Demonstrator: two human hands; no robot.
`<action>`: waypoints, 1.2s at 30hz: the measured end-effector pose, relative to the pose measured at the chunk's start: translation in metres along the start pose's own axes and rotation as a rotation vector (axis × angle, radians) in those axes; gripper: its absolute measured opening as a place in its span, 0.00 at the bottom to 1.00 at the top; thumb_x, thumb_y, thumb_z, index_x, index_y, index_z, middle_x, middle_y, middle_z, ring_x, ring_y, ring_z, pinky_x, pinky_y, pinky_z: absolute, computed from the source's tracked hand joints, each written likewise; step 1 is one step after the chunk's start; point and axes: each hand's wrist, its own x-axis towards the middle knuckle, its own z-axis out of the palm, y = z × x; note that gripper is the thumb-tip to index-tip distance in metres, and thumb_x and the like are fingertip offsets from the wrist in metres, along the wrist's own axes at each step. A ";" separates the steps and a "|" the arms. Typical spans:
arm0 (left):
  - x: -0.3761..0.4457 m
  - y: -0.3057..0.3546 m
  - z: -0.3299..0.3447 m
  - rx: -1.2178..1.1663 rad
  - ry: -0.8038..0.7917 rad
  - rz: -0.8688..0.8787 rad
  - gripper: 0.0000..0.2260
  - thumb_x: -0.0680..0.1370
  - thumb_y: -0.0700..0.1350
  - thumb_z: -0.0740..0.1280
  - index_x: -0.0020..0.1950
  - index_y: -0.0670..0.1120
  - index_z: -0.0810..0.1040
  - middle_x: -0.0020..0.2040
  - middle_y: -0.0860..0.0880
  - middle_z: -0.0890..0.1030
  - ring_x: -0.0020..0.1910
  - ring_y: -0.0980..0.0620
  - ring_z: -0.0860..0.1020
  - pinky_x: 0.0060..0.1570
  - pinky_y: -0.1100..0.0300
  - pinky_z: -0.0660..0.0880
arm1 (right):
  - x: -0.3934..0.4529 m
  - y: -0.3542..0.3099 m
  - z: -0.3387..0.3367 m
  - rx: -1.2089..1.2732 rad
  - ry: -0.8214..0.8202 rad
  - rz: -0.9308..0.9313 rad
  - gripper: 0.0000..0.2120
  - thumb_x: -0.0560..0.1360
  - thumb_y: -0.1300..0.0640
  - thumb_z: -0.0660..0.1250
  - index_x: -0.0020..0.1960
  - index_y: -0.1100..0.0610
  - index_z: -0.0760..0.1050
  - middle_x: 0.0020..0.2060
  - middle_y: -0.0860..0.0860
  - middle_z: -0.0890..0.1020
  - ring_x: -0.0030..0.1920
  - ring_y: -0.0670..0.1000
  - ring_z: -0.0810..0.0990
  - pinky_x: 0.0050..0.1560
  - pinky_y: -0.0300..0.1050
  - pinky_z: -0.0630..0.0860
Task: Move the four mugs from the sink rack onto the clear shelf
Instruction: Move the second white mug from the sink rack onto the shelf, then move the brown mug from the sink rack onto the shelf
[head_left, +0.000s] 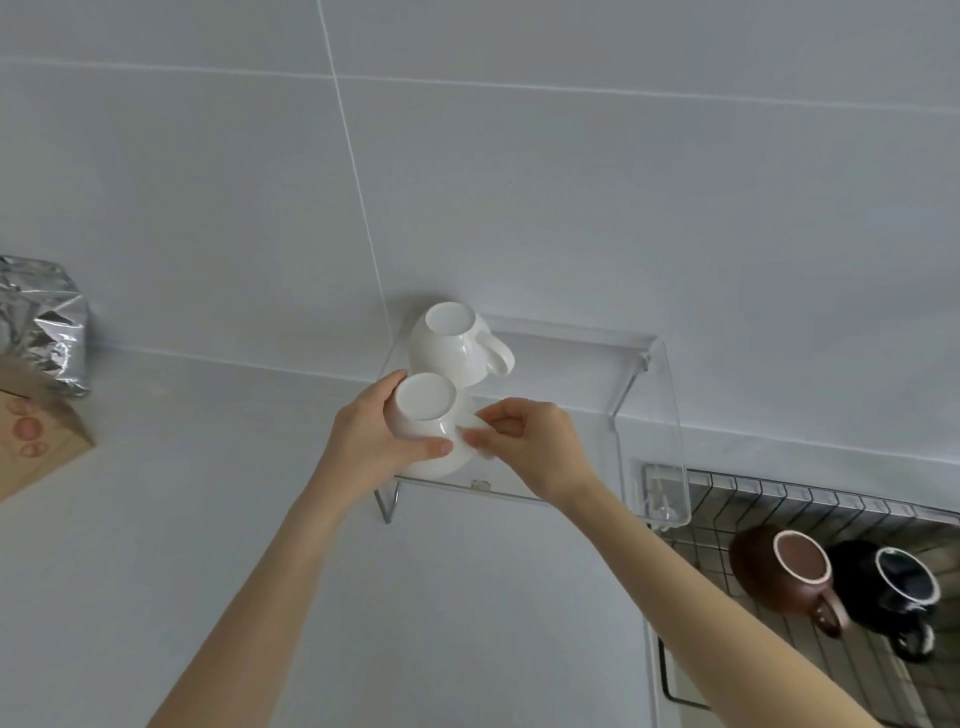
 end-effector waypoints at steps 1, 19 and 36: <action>-0.001 0.004 0.001 0.028 0.001 0.012 0.33 0.60 0.42 0.78 0.63 0.47 0.69 0.53 0.55 0.73 0.56 0.52 0.72 0.50 0.66 0.64 | -0.001 -0.001 -0.004 0.001 -0.021 0.011 0.12 0.69 0.57 0.72 0.51 0.57 0.78 0.41 0.51 0.83 0.39 0.44 0.79 0.38 0.26 0.72; -0.071 0.150 0.198 -0.113 -0.296 0.367 0.31 0.63 0.44 0.77 0.64 0.50 0.70 0.61 0.53 0.73 0.60 0.58 0.71 0.60 0.62 0.69 | -0.140 0.071 -0.223 0.050 0.443 0.145 0.18 0.74 0.59 0.65 0.63 0.56 0.71 0.54 0.53 0.81 0.52 0.50 0.79 0.55 0.43 0.73; -0.050 0.100 0.388 0.213 -0.712 0.148 0.38 0.62 0.41 0.77 0.68 0.46 0.64 0.68 0.47 0.69 0.67 0.49 0.66 0.60 0.63 0.59 | -0.170 0.248 -0.266 -0.012 0.431 0.561 0.17 0.72 0.60 0.67 0.61 0.59 0.74 0.57 0.55 0.81 0.57 0.50 0.78 0.55 0.38 0.69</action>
